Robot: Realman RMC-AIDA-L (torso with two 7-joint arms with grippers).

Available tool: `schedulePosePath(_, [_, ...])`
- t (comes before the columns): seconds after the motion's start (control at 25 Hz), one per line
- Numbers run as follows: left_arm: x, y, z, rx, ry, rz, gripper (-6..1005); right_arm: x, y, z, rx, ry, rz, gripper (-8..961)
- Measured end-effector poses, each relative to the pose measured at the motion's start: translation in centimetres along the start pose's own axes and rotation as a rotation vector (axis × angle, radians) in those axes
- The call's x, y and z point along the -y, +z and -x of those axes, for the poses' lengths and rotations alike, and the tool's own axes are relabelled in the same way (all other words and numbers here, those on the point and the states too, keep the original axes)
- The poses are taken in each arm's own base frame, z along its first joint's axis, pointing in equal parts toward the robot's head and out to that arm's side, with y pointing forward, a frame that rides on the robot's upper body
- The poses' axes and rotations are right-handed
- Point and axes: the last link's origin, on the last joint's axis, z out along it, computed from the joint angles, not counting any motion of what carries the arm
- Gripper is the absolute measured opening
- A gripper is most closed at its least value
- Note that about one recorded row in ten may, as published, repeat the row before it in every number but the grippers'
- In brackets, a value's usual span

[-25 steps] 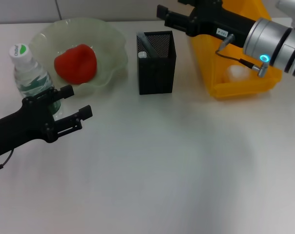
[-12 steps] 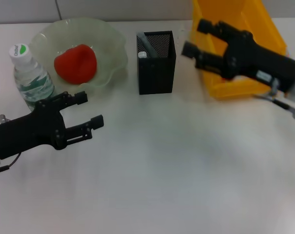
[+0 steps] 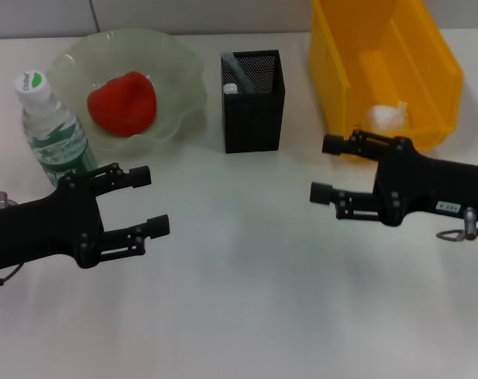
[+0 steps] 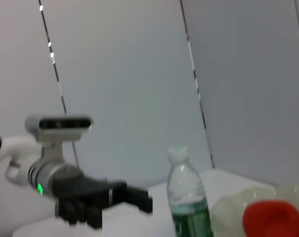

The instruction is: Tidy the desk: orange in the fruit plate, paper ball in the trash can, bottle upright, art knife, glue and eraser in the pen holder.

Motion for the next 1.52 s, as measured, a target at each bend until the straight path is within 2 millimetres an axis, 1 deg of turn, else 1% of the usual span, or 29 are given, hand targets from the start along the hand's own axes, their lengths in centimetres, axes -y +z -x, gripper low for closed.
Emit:
schedulePosePath(0.32, [-0.1,-0.3,-0.3,0.003,0.002,0.024,797,-0.3,0.0,-0.7,-0.071,-0.021,0.040,816])
schedulePosePath(0.44, [-0.4,-0.4,0.2,0.041,-0.005,0.049,797,-0.4,0.0,-0.8,-0.077,-0.042,0.044,816])
schedulePosePath(0.72, [-0.4,0.0,0.3,0.074,-0.001,0.078,797,-0.4,0.4,-0.8,-0.083,-0.054,0.053,816])
schedulePosePath(1.2, [-0.4,-0.2,0.1,0.095,-0.001,0.100,797,-0.4,1.0,-0.6,-0.086,-0.068,0.068,816])
schedulePosePath(1.52, [-0.3,-0.6,0.1,0.106,0.002,0.094,797,-0.8,1.2,-0.9,-0.110,-0.067,0.101,817])
